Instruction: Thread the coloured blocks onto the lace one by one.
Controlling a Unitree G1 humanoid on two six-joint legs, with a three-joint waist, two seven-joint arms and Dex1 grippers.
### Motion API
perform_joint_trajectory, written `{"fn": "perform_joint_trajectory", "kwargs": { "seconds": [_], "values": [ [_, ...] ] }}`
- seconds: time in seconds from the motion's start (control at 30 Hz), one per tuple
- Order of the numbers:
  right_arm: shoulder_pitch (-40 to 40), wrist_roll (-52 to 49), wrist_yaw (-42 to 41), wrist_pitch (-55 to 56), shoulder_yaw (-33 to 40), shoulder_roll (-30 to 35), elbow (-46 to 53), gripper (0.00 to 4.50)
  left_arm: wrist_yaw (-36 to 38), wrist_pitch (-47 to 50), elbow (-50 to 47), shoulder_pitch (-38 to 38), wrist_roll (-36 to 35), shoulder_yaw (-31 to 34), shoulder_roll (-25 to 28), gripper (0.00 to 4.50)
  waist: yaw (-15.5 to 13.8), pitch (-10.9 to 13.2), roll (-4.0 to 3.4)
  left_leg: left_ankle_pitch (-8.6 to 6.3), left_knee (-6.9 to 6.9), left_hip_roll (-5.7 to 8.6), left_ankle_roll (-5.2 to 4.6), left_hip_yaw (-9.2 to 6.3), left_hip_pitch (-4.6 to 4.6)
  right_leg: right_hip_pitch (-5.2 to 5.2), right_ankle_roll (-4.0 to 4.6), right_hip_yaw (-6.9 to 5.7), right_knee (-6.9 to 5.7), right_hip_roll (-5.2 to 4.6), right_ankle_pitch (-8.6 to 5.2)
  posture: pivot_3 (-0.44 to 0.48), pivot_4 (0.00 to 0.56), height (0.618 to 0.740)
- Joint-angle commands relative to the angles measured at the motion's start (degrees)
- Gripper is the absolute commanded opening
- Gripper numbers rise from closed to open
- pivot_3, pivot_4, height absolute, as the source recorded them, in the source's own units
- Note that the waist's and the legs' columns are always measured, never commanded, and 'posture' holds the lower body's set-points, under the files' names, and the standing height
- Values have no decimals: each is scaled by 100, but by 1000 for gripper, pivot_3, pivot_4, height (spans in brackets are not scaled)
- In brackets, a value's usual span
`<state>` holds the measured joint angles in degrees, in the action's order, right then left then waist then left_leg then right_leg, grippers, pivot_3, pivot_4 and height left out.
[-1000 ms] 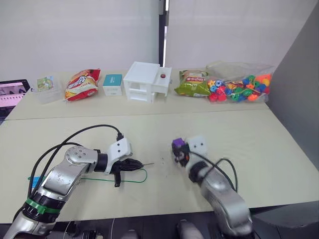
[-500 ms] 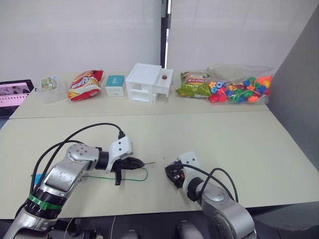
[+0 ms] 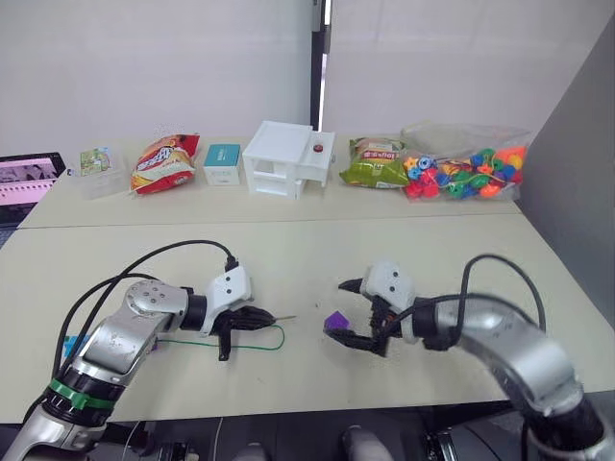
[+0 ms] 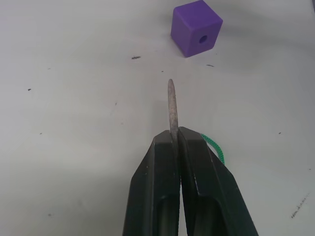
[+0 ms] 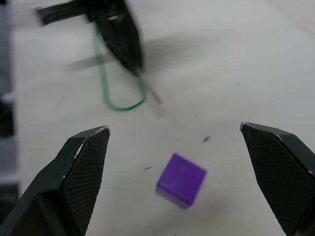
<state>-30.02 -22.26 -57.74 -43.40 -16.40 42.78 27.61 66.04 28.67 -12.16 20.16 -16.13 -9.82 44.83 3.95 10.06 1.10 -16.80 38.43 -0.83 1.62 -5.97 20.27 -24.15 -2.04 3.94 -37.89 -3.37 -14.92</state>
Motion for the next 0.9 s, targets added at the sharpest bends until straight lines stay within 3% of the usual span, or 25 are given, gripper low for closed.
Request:
{"fn": "perform_joint_trajectory", "kwargs": {
  "seconds": [0.03,0.2,0.5,0.6,0.83,0.9],
  "values": [
    [-889,607,-1405,1378,-835,36,-1196,4475,101,64,-442,-19,-186,62,99,0,1,0,0,0,1,0,0,4,0,-2,0,2,1,-1,0,0,150,740],
    [-1795,1670,-2585,3710,-1725,-247,-3160,4475,111,457,-976,-118,-442,60,205,0,-12,3,0,-1,12,0,-1,4,4,-3,0,1,-3,-3,0,0,150,740],
    [-2105,2033,-3236,5336,-1723,-801,-4745,4475,-85,857,-1562,-412,-560,59,398,0,-26,4,0,-9,32,2,-13,3,18,-12,0,0,-11,-8,1,0,150,740],
    [-2155,2001,-3238,5509,-1633,-1001,-4998,3694,-177,843,-1650,-606,-535,48,374,0,0,4,-1,-9,32,1,-13,3,15,-12,0,1,-14,-6,1,0,150,740],
    [-2051,2128,-3007,5341,-1415,-1129,-5346,1315,-261,705,-1648,-763,-466,53,381,0,-29,4,-1,-8,34,4,-12,3,13,-9,1,1,-16,-9,2,0,150,740],
    [-1966,2098,-2833,5087,-1273,-1147,-5381,1204,-263,660,-1601,-757,-442,40,383,0,-33,4,-1,-8,34,4,-12,3,13,-9,1,1,-16,-9,2,0,150,740]
  ]
}}
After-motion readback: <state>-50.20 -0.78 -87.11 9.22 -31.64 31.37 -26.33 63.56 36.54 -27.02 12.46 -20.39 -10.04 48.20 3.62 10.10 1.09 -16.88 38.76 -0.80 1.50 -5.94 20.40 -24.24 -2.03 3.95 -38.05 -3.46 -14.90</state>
